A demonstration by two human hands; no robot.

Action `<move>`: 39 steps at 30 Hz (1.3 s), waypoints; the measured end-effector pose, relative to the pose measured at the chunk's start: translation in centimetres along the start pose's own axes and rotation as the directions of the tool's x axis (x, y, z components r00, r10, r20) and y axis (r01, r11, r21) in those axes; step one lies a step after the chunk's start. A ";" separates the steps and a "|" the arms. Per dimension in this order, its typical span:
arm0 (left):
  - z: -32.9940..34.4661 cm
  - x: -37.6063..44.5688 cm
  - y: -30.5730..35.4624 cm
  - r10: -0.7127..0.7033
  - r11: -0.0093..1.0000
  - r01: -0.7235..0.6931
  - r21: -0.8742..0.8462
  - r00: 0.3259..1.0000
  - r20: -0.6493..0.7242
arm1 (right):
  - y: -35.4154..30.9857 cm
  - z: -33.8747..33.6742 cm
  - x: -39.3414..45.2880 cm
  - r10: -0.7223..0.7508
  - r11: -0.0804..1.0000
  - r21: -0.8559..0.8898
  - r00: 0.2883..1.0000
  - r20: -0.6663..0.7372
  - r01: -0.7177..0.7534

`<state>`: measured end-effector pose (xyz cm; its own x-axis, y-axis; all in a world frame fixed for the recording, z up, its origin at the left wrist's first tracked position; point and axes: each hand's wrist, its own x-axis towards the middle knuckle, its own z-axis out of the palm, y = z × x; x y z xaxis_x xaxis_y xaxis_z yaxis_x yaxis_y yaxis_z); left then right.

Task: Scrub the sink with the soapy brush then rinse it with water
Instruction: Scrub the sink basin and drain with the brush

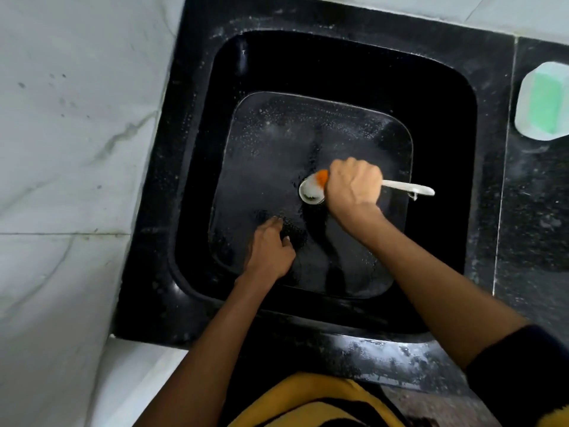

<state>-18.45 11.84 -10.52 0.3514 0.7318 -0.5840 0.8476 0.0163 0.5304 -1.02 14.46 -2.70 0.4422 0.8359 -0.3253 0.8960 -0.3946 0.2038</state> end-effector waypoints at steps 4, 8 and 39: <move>0.0 0.1 0.0 0.003 1.000 -0.003 -0.012 1.000 -0.010 | 0.4 1.3 -4.1 -0.309 0.947 -0.064 0.948 0.073 0.314; -0.3 0.0 0.0 0.014 1.000 -0.015 -0.023 1.000 -0.009 | 3.6 2.8 -4.5 -0.156 0.974 -0.135 0.973 0.172 0.181; 0.5 0.4 0.1 0.016 1.000 -0.016 0.003 1.000 0.023 | 0.8 3.4 -5.7 -0.179 0.984 0.049 0.952 0.250 0.172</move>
<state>-18.02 11.73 -11.02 0.3735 0.7161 -0.5896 0.8430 0.0031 0.5378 -2.74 8.06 -3.85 0.2710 0.7707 -0.5767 0.9596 -0.2631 0.0994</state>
